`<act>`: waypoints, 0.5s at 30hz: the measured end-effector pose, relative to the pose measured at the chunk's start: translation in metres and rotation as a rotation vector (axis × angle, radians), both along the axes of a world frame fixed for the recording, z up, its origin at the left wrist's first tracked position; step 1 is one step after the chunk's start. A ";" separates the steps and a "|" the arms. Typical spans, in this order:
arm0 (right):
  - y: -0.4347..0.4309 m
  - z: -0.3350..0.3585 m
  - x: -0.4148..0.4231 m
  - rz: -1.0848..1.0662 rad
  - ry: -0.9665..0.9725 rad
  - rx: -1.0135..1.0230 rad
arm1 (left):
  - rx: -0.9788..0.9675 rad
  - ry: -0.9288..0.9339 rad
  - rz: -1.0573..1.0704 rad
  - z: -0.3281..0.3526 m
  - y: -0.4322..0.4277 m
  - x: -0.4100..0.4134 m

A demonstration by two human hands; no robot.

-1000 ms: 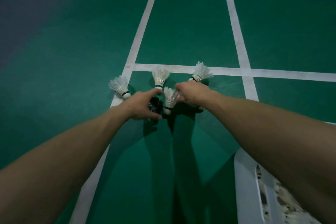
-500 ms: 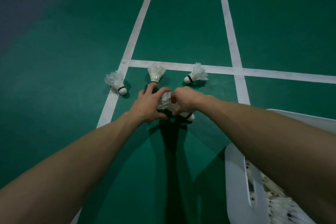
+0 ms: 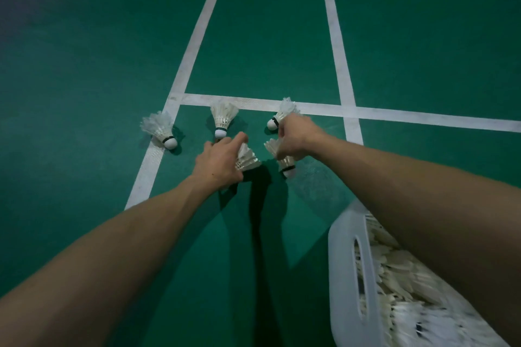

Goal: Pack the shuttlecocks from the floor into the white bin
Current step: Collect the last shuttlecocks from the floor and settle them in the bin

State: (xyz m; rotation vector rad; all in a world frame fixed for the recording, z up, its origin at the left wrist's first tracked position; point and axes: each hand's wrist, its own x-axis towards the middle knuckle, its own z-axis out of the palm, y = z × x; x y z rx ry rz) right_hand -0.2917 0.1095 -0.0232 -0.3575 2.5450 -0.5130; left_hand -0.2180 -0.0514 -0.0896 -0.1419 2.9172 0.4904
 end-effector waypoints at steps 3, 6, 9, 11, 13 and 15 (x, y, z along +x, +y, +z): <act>0.009 0.014 0.001 -0.148 -0.060 -0.226 | 0.038 0.049 -0.013 0.017 -0.004 0.002; 0.023 0.036 0.006 -0.194 -0.062 -0.378 | 0.142 0.054 -0.021 0.054 -0.001 0.004; 0.045 0.069 0.016 -0.236 -0.110 -0.536 | 0.205 0.079 -0.059 0.103 0.007 0.010; 0.067 0.093 0.027 -0.229 -0.136 -0.575 | 0.213 0.112 -0.116 0.137 0.020 0.018; 0.094 0.116 0.042 -0.230 -0.118 -0.579 | 0.213 0.140 -0.194 0.170 0.036 0.030; 0.126 0.137 0.060 -0.274 -0.071 -0.607 | 0.222 0.153 -0.263 0.201 0.056 0.044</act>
